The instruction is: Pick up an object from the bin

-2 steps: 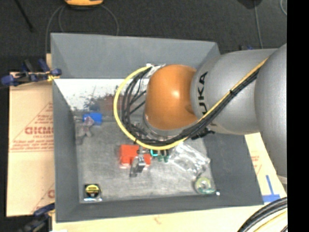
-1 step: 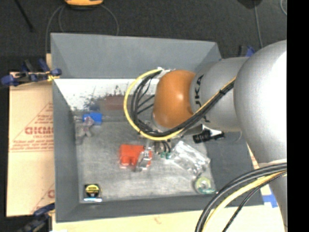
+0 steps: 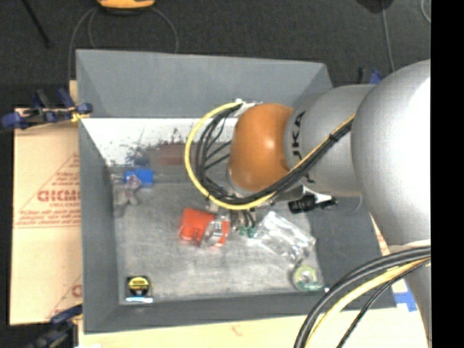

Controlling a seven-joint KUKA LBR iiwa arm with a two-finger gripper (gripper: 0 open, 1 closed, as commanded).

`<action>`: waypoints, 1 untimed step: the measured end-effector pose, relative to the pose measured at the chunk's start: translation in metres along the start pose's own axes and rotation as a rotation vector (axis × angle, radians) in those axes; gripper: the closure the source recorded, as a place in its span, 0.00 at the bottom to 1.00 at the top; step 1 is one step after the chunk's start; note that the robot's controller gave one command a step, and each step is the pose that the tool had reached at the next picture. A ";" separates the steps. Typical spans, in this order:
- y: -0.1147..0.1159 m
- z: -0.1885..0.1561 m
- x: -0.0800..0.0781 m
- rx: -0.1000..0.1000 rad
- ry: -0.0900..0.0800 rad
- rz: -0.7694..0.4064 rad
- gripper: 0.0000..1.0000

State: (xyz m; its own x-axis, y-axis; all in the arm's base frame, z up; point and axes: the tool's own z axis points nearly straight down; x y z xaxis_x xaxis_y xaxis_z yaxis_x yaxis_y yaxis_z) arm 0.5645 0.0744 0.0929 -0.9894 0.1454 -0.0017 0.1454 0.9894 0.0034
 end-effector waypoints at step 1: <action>0.001 -0.118 -0.005 0.003 -0.010 -0.062 1.00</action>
Offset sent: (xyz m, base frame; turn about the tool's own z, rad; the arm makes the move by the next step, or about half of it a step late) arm 0.0015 0.0015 0.1126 -0.0642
